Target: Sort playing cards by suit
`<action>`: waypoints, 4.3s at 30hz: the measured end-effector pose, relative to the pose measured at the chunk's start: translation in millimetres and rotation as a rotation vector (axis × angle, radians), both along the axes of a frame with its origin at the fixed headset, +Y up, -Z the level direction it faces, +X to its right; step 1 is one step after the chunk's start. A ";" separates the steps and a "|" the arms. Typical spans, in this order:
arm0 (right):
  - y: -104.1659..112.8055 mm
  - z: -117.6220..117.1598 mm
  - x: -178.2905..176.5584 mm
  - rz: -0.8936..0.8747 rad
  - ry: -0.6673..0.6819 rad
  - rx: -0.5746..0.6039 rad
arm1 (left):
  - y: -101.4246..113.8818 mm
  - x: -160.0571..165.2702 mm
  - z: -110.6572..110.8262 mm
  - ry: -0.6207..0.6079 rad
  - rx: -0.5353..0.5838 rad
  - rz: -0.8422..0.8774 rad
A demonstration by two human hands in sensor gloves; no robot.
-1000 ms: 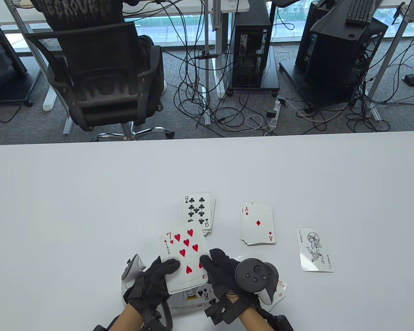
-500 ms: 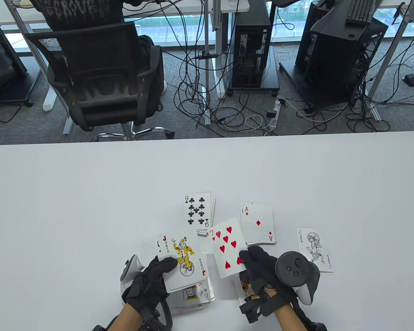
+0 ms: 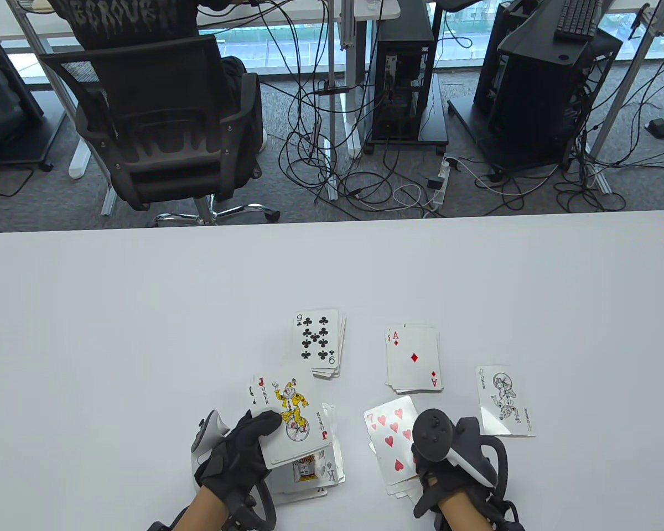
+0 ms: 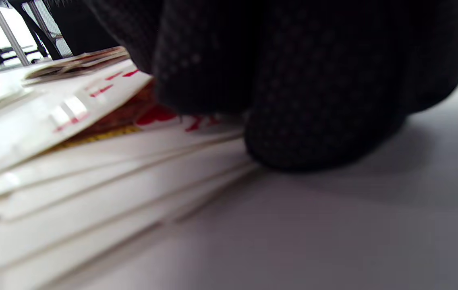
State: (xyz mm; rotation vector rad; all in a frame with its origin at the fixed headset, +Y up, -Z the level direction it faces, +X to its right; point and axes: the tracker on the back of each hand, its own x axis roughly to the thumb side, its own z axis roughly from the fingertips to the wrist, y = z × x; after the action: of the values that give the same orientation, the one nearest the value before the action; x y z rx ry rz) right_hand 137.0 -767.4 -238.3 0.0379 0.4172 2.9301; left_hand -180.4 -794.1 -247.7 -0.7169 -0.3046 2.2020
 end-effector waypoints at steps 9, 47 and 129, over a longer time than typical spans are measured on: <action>-2.0 4.3 -10.9 0.206 0.069 0.026 | -2.4 -2.2 1.2 0.031 -0.031 0.000; 41.6 18.4 -95.4 -0.800 0.146 0.521 | -4.4 7.4 1.9 -0.070 0.043 -0.024; 57.5 -7.8 -75.4 -0.570 0.245 0.331 | -2.0 1.8 0.3 -0.019 -0.001 -0.016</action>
State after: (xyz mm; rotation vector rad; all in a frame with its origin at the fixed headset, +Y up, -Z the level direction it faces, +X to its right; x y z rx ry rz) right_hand 61.6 -709.9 -246.1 0.4793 -0.0539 2.3969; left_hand -178.6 -796.0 -247.4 -0.7384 -0.3065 2.1814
